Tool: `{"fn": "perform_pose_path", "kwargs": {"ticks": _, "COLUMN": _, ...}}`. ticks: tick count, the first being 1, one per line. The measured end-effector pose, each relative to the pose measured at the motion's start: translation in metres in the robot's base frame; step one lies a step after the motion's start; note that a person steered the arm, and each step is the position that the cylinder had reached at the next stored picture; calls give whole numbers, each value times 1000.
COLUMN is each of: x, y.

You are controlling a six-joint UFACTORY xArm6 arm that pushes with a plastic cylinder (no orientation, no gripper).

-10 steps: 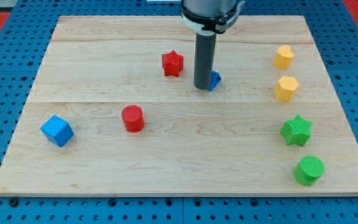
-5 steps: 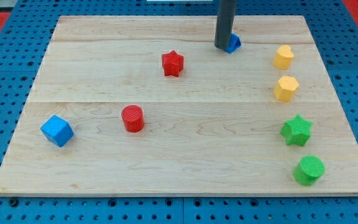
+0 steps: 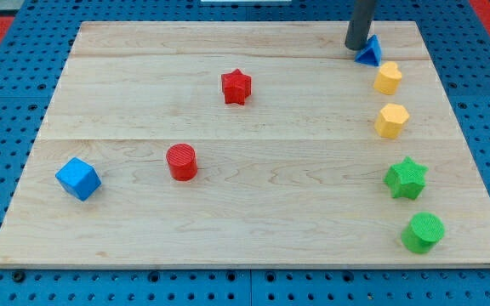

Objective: Place triangle to the top of the heart

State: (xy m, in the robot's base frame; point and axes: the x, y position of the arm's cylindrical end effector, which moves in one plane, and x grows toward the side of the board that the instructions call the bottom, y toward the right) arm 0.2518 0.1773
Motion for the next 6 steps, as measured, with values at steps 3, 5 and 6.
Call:
{"fn": "perform_pose_path", "kwargs": {"ticks": 3, "x": 16, "y": 24}}
{"fn": "perform_pose_path", "kwargs": {"ticks": 5, "x": 27, "y": 23}}
{"fn": "perform_pose_path", "kwargs": {"ticks": 6, "x": 49, "y": 23}}
